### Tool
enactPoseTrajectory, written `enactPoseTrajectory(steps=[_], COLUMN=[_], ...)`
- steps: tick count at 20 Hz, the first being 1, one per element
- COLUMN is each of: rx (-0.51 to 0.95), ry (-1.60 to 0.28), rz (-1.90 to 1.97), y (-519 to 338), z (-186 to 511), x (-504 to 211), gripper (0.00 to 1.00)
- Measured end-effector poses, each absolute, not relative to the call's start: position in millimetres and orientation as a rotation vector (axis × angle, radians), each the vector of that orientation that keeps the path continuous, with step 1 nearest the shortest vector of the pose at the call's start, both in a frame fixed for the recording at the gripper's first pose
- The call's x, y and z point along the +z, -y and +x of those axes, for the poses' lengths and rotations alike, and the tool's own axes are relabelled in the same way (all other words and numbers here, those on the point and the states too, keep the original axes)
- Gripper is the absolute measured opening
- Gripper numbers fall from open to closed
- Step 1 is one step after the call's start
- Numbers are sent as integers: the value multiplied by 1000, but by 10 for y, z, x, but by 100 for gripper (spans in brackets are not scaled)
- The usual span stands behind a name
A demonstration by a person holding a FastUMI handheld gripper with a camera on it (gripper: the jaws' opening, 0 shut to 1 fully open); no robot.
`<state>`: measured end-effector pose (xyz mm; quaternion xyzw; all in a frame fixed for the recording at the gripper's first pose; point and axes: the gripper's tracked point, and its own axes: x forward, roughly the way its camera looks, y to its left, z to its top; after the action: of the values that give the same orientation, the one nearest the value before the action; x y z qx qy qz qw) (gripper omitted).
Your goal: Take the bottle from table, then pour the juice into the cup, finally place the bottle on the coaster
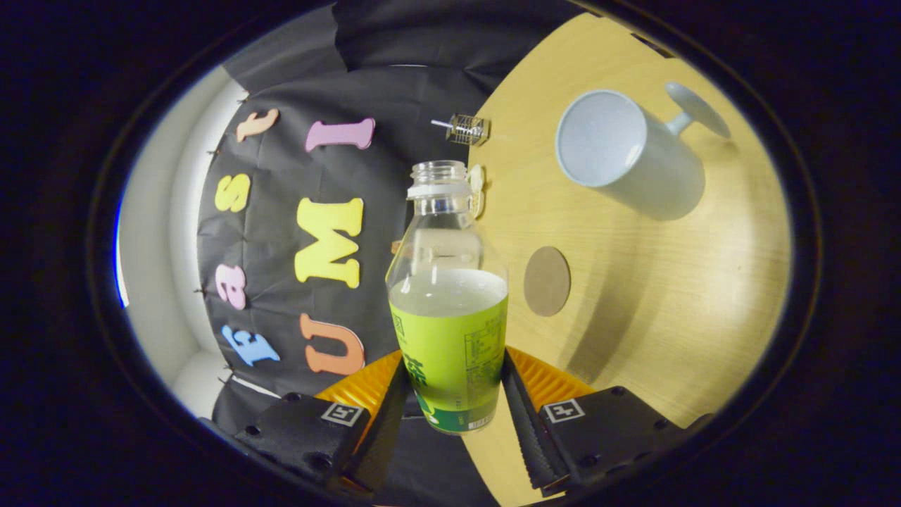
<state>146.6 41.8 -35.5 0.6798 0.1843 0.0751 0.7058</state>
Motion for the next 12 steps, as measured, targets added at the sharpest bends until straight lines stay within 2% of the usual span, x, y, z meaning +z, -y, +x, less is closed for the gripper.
enactPoseTrajectory(steps=[12], rx=[190], ry=[-350], rz=[1796], y=[-330], z=[1457], x=[-181], gripper=[78])
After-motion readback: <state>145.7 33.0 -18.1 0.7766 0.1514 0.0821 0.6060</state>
